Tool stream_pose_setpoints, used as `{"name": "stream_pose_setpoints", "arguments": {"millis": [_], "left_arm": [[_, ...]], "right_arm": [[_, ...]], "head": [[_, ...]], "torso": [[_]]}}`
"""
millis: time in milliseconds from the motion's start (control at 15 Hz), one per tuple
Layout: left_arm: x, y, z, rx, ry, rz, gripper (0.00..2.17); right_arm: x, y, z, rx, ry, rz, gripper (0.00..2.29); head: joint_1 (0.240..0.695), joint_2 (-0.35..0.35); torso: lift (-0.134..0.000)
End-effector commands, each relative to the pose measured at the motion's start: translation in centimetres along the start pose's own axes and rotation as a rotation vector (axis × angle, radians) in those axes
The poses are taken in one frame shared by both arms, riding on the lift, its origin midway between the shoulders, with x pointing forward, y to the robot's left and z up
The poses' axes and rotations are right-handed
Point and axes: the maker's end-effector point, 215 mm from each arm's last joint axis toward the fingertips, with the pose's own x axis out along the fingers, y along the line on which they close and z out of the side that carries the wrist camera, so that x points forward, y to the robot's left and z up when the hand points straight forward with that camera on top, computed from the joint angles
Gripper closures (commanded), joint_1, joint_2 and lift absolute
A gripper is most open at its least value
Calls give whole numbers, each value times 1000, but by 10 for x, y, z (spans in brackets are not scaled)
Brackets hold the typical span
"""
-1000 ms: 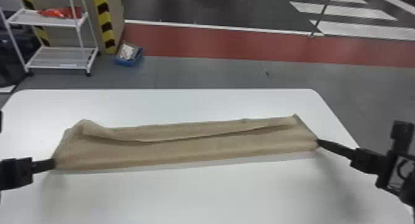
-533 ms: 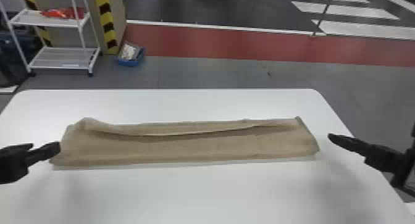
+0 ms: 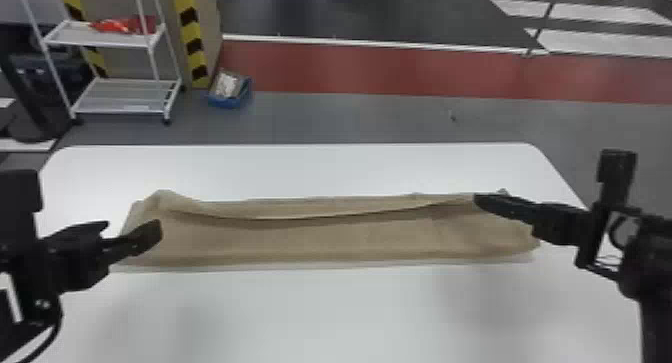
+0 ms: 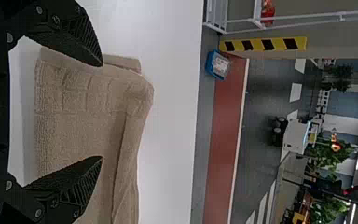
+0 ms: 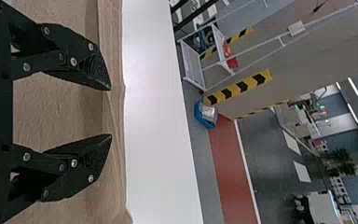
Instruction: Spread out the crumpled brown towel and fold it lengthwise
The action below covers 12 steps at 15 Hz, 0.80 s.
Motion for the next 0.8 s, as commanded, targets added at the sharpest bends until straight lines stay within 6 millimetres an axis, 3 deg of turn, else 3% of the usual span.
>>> {"name": "stream_pose_setpoints", "arguments": {"millis": [0, 267, 467, 733], "left_arm": [[8, -18, 3, 15, -26, -33, 232], [11, -24, 0, 22, -19, -40, 232], [15, -18, -1, 26, -27, -34, 232], [18, -16, -7, 25, -18, -34, 232]], "right_arm": [[33, 55, -13, -24, 39, 72, 2074], [66, 110, -46, -28, 115, 144, 2074], [84, 129, -64, -62, 152, 147, 2074], [108, 146, -71, -111, 186, 148, 2074]], "head": [[695, -56], [695, 18], [695, 60], [695, 107]], "torso": [[-124], [-124], [-124], [-124]]}}
